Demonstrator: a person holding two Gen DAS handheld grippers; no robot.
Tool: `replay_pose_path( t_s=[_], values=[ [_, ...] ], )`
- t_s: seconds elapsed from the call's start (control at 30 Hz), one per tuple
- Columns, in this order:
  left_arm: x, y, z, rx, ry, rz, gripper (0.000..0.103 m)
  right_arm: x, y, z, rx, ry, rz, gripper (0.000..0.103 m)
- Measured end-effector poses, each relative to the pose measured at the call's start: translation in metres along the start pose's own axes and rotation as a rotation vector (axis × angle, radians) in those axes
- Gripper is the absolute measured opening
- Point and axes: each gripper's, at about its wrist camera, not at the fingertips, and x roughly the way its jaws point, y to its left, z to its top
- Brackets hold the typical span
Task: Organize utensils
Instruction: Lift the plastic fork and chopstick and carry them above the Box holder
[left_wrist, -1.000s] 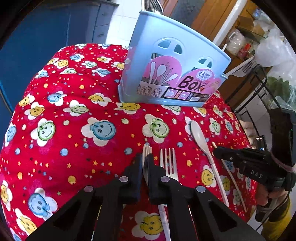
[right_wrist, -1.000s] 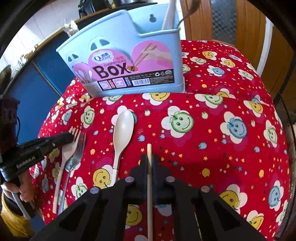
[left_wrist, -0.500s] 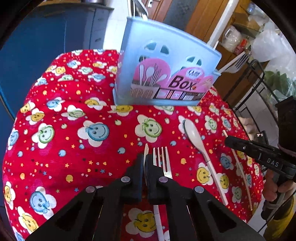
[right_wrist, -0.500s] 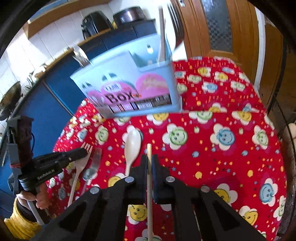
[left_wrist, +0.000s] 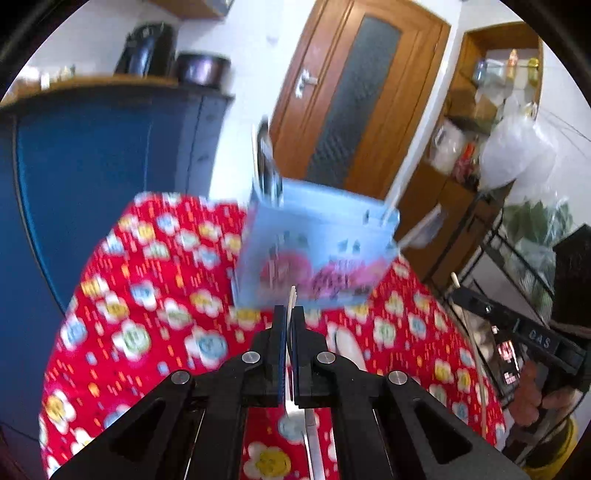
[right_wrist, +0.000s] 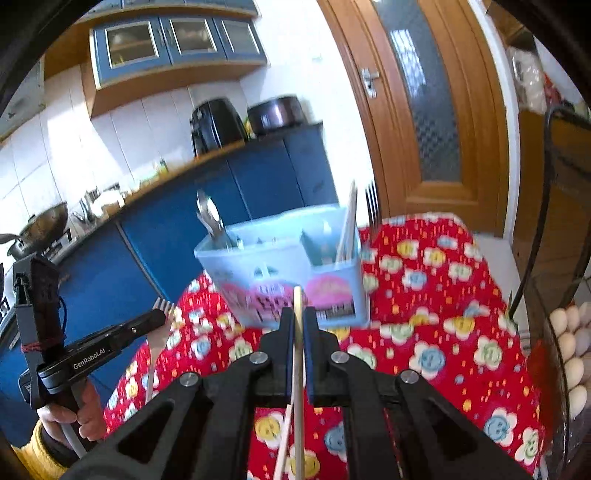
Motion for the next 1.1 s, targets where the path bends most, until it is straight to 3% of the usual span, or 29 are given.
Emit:
replay_pose_path(
  t_s=[0.2,0.57,0.9,1.1],
  values=[
    [-0.006,-0.008,0.035,0.009,-0.111,0.012,0.002,0.003,0.001,0.026,0.025,-0.080,0.022,0.006],
    [0.005,-0.021,0.096,0.027,-0.245,0.043,0.002,0.028,-0.005,0.075,0.049,-0.182,0.038,0.006],
    [0.022,-0.037,0.138,0.077,-0.386,0.127,0.002,0.055,0.001,0.112,0.019,-0.317,-0.026,0.006],
    [0.039,-0.032,0.152,0.063,-0.440,0.164,0.002,0.073,0.005,0.126,-0.026,-0.414,-0.113,0.006]
  ],
)
